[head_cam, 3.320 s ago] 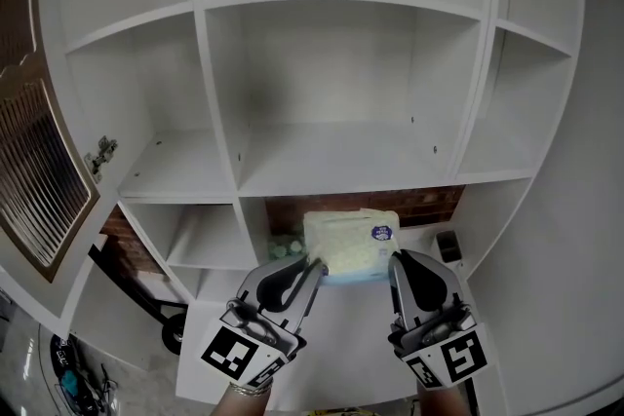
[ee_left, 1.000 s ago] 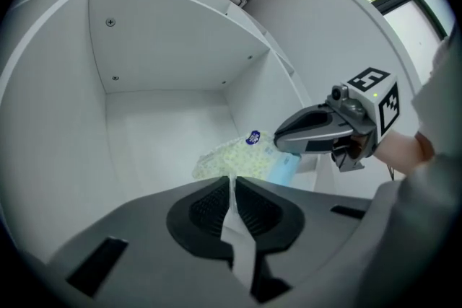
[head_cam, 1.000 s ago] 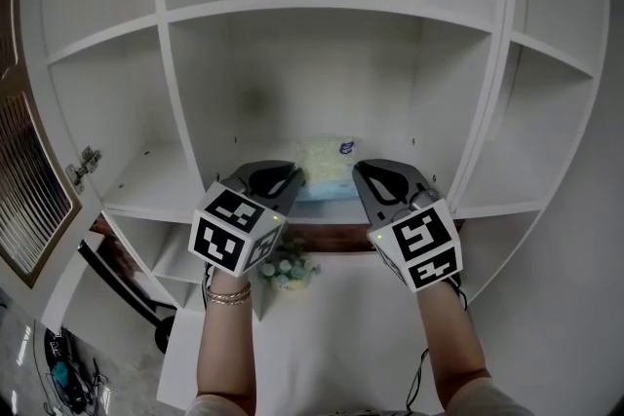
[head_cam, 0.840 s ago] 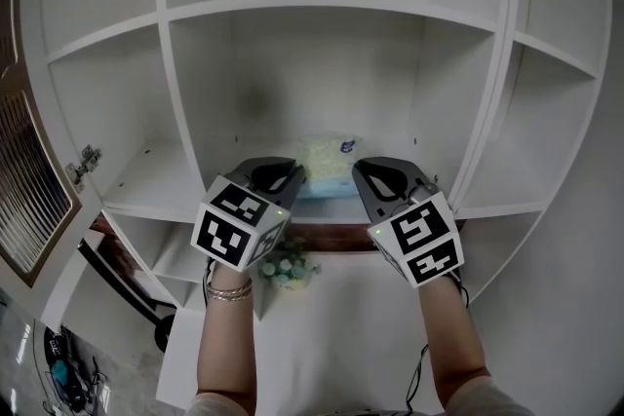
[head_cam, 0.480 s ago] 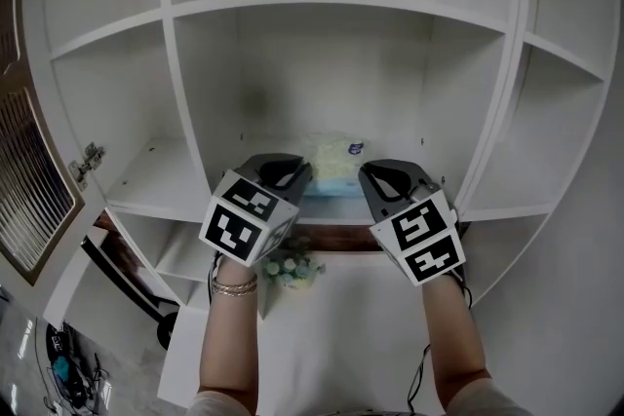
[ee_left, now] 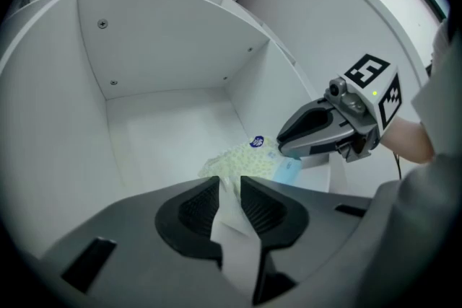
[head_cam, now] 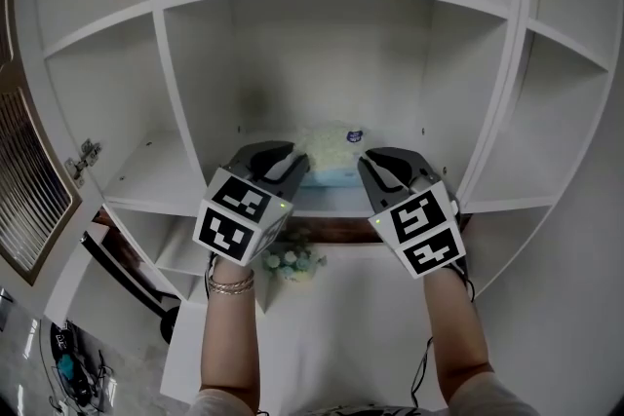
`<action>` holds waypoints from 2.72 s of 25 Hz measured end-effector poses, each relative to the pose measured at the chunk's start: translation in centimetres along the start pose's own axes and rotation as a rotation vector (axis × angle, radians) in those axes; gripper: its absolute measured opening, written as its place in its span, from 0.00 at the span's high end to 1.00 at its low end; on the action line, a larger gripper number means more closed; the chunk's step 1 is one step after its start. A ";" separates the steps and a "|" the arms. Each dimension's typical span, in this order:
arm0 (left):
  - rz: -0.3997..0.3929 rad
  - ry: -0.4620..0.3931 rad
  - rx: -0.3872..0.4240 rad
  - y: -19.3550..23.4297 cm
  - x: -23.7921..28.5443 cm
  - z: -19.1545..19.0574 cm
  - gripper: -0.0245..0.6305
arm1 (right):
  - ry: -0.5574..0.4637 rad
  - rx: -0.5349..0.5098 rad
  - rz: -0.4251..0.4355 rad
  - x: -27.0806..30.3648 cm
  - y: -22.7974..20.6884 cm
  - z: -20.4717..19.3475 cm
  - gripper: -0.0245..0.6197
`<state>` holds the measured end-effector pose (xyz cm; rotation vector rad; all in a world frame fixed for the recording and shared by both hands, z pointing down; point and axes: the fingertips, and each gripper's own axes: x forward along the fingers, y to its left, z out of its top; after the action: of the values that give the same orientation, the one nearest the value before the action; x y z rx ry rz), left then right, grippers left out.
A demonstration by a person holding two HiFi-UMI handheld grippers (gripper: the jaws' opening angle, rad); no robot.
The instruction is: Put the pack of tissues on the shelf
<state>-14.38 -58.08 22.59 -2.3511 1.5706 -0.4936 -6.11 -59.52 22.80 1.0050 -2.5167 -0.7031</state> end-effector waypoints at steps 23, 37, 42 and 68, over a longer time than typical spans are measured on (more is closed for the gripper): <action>0.030 -0.220 -0.119 -2.6 -5.4 1.5 0.72 | -0.252 0.166 0.055 -6.1 2.1 1.5 0.83; -0.116 -0.203 -0.263 -9.3 -5.4 -3.4 0.93 | -0.217 0.368 0.229 -7.3 8.1 -3.3 0.88; -0.159 -0.169 -0.286 -11.6 -5.6 -6.1 0.93 | -0.152 0.373 0.249 -7.4 10.3 -6.2 0.90; -0.465 -0.068 -0.419 -24.1 -10.5 -17.8 0.94 | -0.046 0.596 0.514 -13.5 23.3 -15.6 0.92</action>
<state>-5.54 -39.94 47.08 -3.0352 1.1782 -0.1757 -1.98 -40.22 46.89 0.4397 -2.9089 0.1874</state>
